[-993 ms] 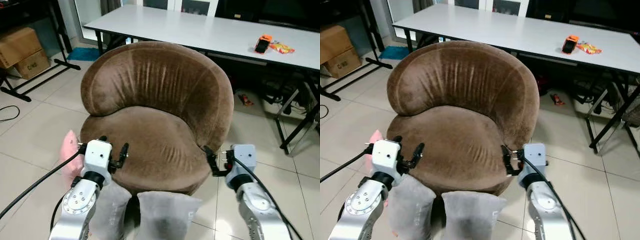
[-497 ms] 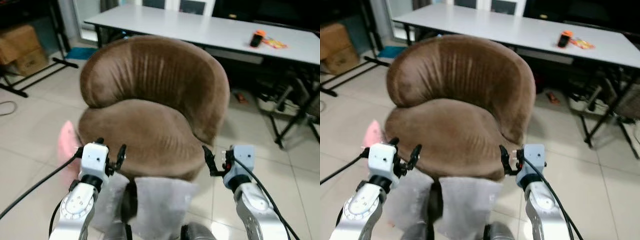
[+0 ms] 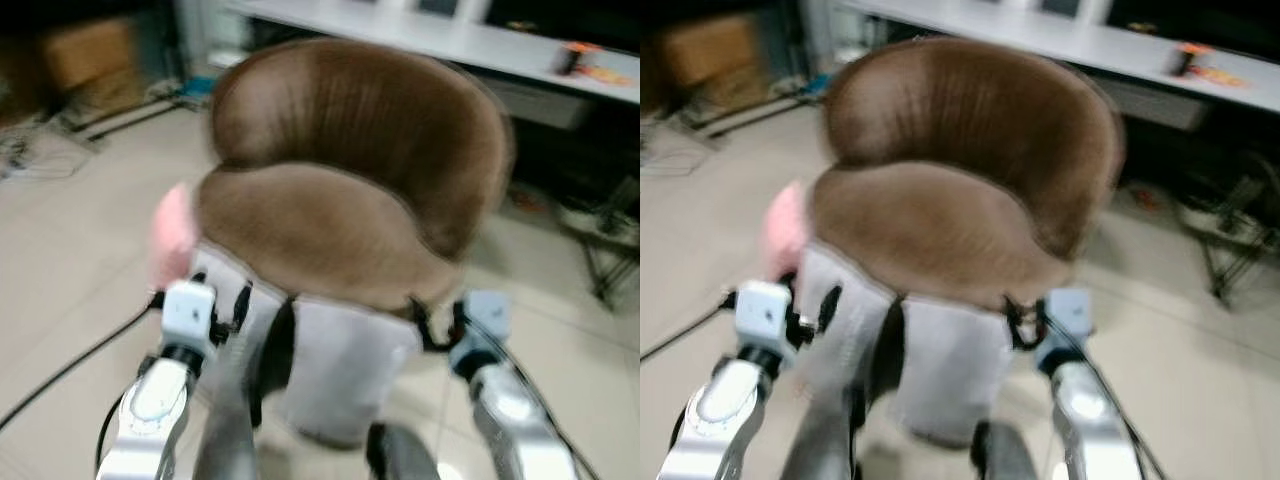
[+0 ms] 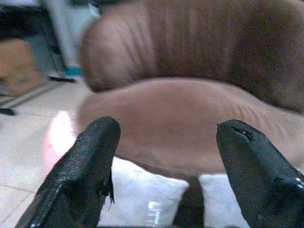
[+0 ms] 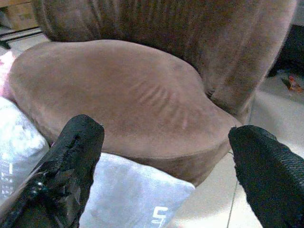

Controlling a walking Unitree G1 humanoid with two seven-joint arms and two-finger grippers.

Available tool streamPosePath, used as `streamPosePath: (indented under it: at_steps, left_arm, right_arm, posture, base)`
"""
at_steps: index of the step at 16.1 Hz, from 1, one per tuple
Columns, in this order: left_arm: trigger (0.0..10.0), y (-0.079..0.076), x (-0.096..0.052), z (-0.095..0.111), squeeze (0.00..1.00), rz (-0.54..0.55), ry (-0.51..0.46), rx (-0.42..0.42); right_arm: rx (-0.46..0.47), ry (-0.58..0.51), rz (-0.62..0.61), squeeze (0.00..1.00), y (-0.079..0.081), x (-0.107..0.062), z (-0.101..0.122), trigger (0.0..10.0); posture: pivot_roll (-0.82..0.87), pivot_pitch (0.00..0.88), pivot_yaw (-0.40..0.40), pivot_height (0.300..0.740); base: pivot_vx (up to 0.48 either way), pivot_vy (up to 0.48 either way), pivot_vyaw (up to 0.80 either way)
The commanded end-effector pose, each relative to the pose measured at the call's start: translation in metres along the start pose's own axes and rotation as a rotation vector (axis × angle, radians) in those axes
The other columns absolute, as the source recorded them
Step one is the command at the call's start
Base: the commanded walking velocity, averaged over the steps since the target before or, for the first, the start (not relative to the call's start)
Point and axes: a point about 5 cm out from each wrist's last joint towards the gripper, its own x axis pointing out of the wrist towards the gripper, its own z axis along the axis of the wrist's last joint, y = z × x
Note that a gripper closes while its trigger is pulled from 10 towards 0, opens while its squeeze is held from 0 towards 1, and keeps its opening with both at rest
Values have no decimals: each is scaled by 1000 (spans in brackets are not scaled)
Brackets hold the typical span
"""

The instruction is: Move the pillow to the sofa from floor

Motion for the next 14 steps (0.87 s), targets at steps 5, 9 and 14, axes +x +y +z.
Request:
streamPosePath:
  at_steps: [5,9,14]
  left_arm:
    - [10000,2,0,-3,0,2,20,3]
    - [10000,2,2,-4,0,3,25,15]
    - [10000,2,4,-4,0,13,28,21]
  right_arm:
    - [-22,7,-8,0,0,2,0,10000]
    - [-27,9,-28,0,-2,6,3,10000]
    - [-68,2,-1,0,0,10,5,10000]
  posture:
    - [-15,0,-64,602]
    - [-18,0,-64,602]
    - [-24,0,-64,602]
  base:
    - [301,0,0]
    - [310,0,375]
    - [290,0,193]
